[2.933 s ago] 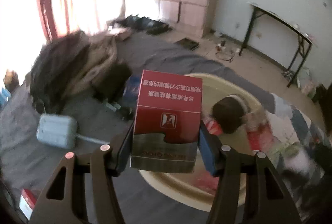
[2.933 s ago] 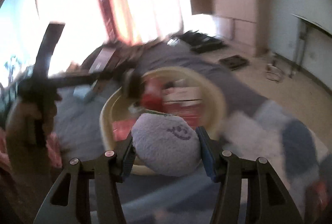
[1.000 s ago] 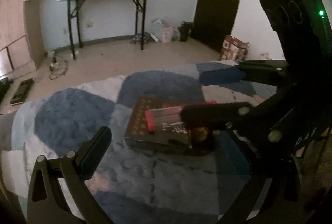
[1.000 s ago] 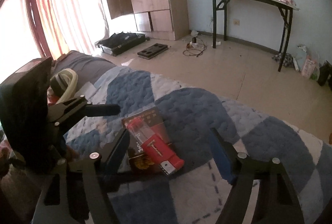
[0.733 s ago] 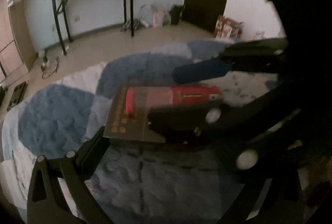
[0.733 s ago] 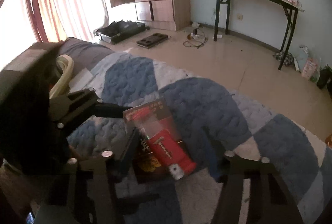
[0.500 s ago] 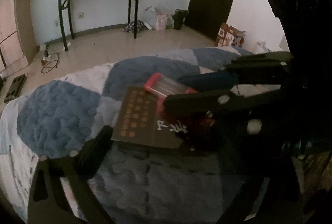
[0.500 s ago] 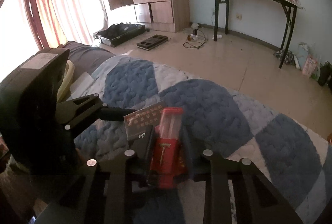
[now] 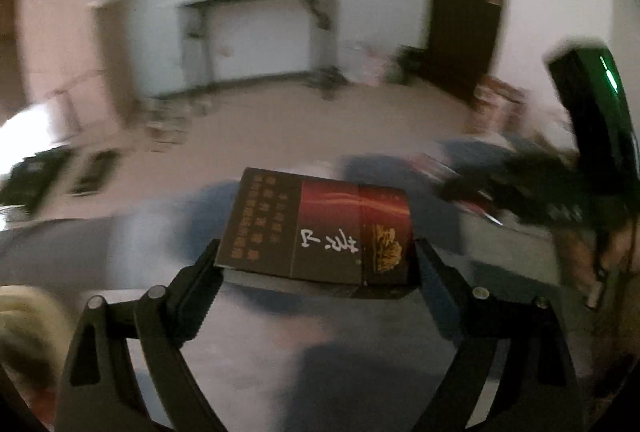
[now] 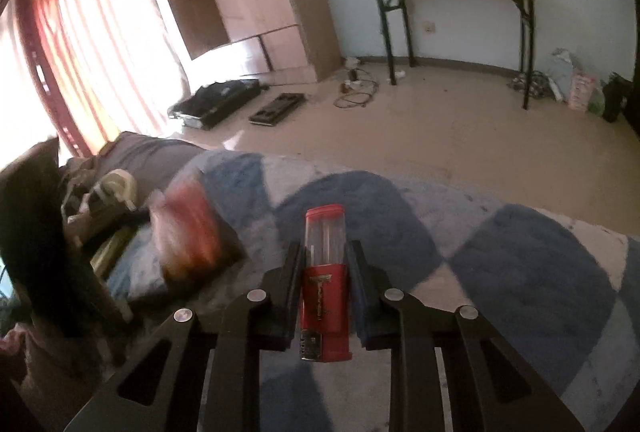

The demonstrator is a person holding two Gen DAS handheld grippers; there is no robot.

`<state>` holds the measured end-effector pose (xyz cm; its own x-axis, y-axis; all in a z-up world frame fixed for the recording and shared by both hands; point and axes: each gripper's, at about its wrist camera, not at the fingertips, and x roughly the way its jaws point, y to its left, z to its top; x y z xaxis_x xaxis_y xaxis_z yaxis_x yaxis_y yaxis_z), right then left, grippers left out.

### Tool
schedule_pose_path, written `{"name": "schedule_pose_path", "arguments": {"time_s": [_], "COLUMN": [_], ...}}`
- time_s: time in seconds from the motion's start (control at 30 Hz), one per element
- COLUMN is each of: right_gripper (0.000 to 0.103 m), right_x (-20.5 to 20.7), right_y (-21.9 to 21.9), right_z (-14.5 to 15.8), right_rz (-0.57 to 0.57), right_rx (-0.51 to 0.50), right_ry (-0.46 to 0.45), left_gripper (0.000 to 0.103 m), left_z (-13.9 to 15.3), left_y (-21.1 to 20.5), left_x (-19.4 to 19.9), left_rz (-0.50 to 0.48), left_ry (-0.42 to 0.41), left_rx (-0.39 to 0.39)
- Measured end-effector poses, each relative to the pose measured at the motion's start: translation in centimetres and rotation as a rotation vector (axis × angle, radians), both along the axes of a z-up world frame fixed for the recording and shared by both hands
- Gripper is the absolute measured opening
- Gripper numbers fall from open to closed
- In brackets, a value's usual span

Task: Organize rigid objects
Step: 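Carry both items over the cream basin and open both tools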

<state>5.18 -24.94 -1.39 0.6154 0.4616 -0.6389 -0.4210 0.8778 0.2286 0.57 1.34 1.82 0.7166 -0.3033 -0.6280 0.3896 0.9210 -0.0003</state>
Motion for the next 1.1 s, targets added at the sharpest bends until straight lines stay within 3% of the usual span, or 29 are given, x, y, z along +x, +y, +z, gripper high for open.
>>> {"name": "schedule_pose_path", "arguments": {"time_s": [0.1, 0.2, 0.37, 0.5, 0.63, 1.0, 1.07, 1.1], "right_gripper": [0.022, 0.022, 0.022, 0.022, 0.022, 0.023, 0.029, 0.045], "right_x": [-1.0, -3.0, -5.4, -4.6, -2.4, -0.1, 0.0, -0.1], "right_y": [2.5, 7.9, 18.7, 28.1, 33.4, 37.7, 37.7, 37.6], "right_z": [0.9, 2.8, 3.8, 2.2, 0.8, -1.4, -1.5, -1.3], "right_rz": [0.064, 0.204, 0.425, 0.563, 0.585, 0.578, 0.577, 0.576], "right_rx": [0.023, 0.048, 0.006, -0.048, -0.080, -0.130, -0.128, -0.125], "right_ry": [-0.004, -0.023, -0.026, 0.028, 0.082, 0.134, 0.123, 0.115], "left_gripper": [0.091, 0.091, 0.091, 0.091, 0.091, 0.092, 0.094, 0.098], "left_z": [3.5, 5.4, 3.7, 0.3, -0.4, -0.2, 0.0, 0.4], "left_y": [6.3, 13.9, 24.8, 26.9, 26.9, 27.4, 27.4, 27.4], "left_x": [-1.8, -4.4, -6.5, -5.6, -5.4, -4.1, -3.9, -4.1], "left_rz": [0.191, 0.367, 0.719, 0.762, 0.761, 0.768, 0.781, 0.784], "left_ry": [-0.065, -0.071, 0.046, 0.177, 0.199, 0.218, 0.221, 0.214], "left_rx": [0.054, 0.011, -0.082, -0.129, -0.149, -0.217, -0.233, -0.244]}}
